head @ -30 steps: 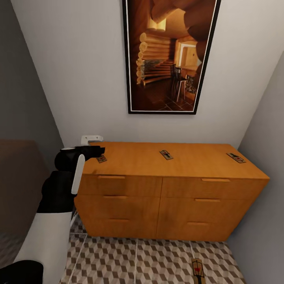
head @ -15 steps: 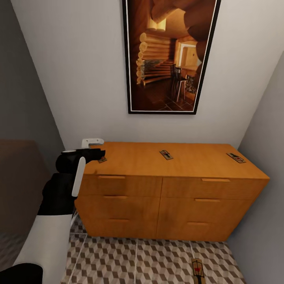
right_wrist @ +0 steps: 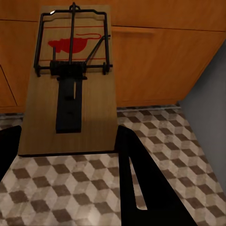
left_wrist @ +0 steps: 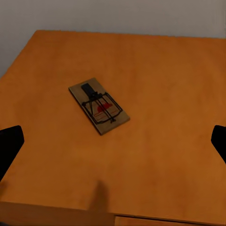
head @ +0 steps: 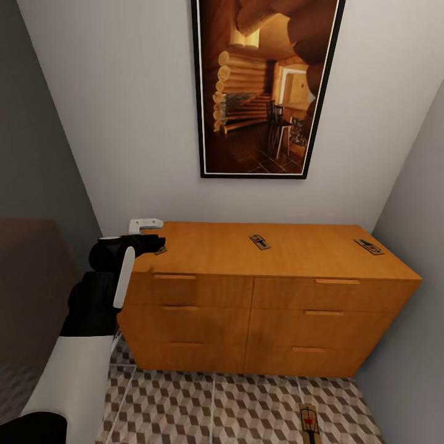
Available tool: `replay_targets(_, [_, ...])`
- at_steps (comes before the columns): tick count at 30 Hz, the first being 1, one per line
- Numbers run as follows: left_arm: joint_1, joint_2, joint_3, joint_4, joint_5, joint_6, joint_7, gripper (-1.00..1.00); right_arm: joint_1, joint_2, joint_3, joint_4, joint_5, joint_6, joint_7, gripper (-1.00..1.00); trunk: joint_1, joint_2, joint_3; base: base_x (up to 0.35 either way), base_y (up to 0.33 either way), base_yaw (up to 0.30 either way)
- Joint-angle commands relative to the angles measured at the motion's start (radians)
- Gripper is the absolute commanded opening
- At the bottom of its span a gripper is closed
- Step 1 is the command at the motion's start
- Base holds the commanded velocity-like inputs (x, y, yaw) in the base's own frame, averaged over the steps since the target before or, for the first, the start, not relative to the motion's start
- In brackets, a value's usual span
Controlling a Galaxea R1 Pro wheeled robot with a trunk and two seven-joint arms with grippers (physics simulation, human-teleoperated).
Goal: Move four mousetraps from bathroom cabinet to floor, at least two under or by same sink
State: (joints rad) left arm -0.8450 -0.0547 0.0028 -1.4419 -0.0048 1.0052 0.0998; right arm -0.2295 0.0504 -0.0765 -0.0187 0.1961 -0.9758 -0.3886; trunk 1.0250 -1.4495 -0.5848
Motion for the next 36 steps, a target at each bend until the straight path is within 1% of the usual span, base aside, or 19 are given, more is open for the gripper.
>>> replay_targets(1, [-0.001, 0.000, 0.000, 0.000, 0.000, 0.004, 0.003, 1.00, -0.001, 0.000, -0.008, 0.001, 0.007, -0.003, 0.001, -1.00, 0.000, -0.001, -0.001, 0.000, 0.000, 0.000])
replay_targets(7, [0.000, -0.005, 0.001, 0.012, 0.000, 0.003, 0.005, 1.00, -0.001, 0.000, -0.008, 0.001, 0.007, -0.003, 0.001, -1.00, 0.000, -0.001, -0.001, 0.000, 0.000, 0.000])
replay_targets(10, [0.000, -0.008, 0.004, 0.017, 0.000, 0.003, 0.017, 1.00, -0.001, 0.000, -0.008, 0.001, 0.007, -0.003, 0.001, -1.00, 0.000, -0.001, -0.001, 0.000, 0.000, 0.000])
replay_targets(15, [0.000, -0.032, 0.014, 0.024, 0.000, 0.002, 0.083, 1.00, -0.001, 0.000, -0.008, 0.001, 0.007, -0.003, 0.001, -1.00, 0.000, -0.001, -0.001, 0.000, 0.000, 0.000])
replay_targets(16, [0.000, -0.039, 0.016, 0.025, 0.001, 0.002, 0.108, 1.00, -0.001, 0.000, -0.008, 0.000, 0.007, -0.003, 0.001, -1.00, 0.000, -0.001, -0.001, 0.000, 0.000, 0.000])
replay_targets(21, [0.000, -0.049, 0.018, 0.023, 0.006, 0.003, 0.146, 1.00, -0.001, 0.001, -0.008, 0.000, 0.007, -0.003, 0.001, -1.00, 0.000, -0.001, -0.001, 0.000, 0.000, 0.000])
replay_targets(27, [0.000, -0.050, 0.019, 0.024, 0.008, 0.003, 0.157, 1.00, -0.001, 0.004, -0.009, 0.000, 0.006, -0.004, 0.001, -1.00, 0.000, -0.001, -0.001, 0.000, 0.000, 0.057])
replay_targets(36, [0.000, -0.050, 0.020, 0.028, 0.008, 0.003, 0.159, 1.00, -0.001, 0.005, -0.009, 0.000, 0.006, -0.003, 0.000, -1.00, 0.000, -0.001, -0.001, 0.000, 0.000, 0.227])
